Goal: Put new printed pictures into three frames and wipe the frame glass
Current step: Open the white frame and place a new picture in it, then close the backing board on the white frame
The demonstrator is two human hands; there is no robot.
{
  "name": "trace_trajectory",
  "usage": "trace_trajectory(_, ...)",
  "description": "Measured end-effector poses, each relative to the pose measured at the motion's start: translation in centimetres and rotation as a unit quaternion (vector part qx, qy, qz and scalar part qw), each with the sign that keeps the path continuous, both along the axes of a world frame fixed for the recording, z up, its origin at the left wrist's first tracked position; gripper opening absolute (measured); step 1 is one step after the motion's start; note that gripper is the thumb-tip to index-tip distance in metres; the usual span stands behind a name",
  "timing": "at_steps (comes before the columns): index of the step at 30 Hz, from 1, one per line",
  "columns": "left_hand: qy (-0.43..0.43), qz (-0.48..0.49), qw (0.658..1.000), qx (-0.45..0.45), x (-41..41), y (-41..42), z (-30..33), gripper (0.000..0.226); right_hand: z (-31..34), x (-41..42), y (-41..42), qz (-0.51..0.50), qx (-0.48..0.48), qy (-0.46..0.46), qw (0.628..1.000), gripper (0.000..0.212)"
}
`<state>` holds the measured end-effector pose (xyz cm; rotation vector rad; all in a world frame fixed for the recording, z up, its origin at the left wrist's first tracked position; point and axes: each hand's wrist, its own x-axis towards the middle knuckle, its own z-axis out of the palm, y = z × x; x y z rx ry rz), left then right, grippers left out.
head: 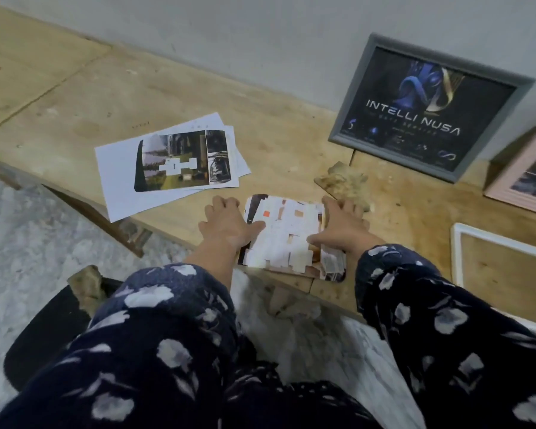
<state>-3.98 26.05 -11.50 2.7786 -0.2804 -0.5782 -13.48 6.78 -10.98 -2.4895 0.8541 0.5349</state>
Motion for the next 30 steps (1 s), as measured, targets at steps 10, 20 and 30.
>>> trace_trajectory(10, 0.036, 0.01, 0.997, -0.068, -1.6, -2.2, -0.5, 0.059, -1.1, -2.5, -0.3, -0.131, 0.041, -0.089, 0.987, 0.078)
trace_trajectory(20, 0.076, 0.059, 0.982, -0.162, -0.4, -4.1, 0.3, 0.038, 1.6, -2.5, -2.2, -0.363, 0.246, -0.349, 0.828, 0.052)
trace_trajectory(30, 0.099, 0.07, 0.906, -0.405, -7.4, -15.2, 5.0, 0.019, 3.9, -11.1, -10.5, -0.407, 0.167, -0.367, 0.82, 0.037)
